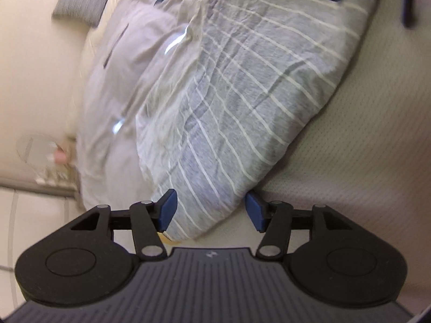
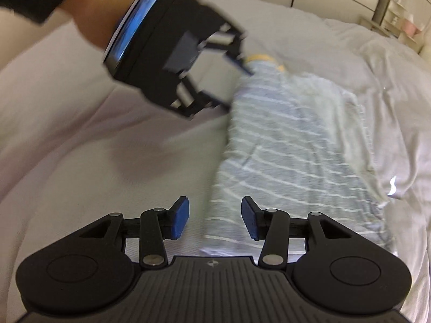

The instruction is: Fold clothes

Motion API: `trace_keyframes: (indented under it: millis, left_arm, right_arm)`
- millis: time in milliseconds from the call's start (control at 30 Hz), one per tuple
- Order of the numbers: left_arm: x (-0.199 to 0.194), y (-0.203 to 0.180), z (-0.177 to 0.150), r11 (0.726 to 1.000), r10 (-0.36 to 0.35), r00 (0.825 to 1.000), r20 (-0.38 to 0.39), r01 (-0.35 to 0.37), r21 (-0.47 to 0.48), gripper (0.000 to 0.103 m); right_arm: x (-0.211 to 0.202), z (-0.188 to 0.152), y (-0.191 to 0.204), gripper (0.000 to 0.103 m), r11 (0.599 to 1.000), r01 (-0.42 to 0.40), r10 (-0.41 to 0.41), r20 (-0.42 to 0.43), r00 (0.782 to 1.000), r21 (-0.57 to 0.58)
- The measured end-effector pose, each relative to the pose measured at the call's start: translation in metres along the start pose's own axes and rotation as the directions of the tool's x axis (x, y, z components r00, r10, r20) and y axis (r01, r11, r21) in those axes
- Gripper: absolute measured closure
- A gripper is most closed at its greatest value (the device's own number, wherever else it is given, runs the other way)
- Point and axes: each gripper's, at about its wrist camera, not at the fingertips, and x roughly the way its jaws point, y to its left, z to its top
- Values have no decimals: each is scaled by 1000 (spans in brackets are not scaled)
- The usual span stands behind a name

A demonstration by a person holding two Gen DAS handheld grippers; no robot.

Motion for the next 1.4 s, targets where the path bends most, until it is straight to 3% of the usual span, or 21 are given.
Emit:
trace_keyframes:
  millis: [133,233,333,433,500,533,667,900,1000,1200,1400]
  left_arm:
    - [14,-7,-8,997,22,1000,6,-22,75,48]
    - [27,-4,-12,995,23,1000,-1,-23,94,54]
    - [40,1,-14,993,24,1000,-19,-22,115,55]
    - [53,4,-16,990,21,999,-39,-15,140,73]
    - [59,8,-16,990,-6,998,-57,14,141,87]
    - [62,10,-16,990,-21,998,-67,30,141,92]
    - [57,25,-8,996,-51,994,-95,57,65,98]
    - [-16,41,19,996,-84,991,-101,81,-33,99]
    - [-64,28,44,991,-119,986,-115,112,-72,99]
    - [-149,-13,104,951,-202,968,-147,158,-267,99]
    - [-164,-58,126,927,-220,955,-199,141,-347,99]
  right_arm:
    - [24,2,22,57,987,130,-137,-66,988,-93]
    - [32,2,28,59,966,209,-220,-65,973,-153]
    - [31,-2,19,69,957,231,-246,-72,967,-173]
    - [31,-5,9,71,949,250,-269,-78,960,-192]
    - [30,-8,2,77,943,263,-284,-82,955,-204]
    - [30,-9,-1,86,940,269,-292,-84,953,-210]
    - [23,-12,-16,96,942,261,-282,-79,956,-211]
    - [-32,-18,-32,96,946,229,-238,-15,971,-229]
    - [-64,-28,-40,96,941,224,-234,-9,972,-252]
    - [-114,-76,-38,96,932,164,-184,-32,982,-322]
    - [-118,-125,-14,96,930,138,-172,-72,982,-340]
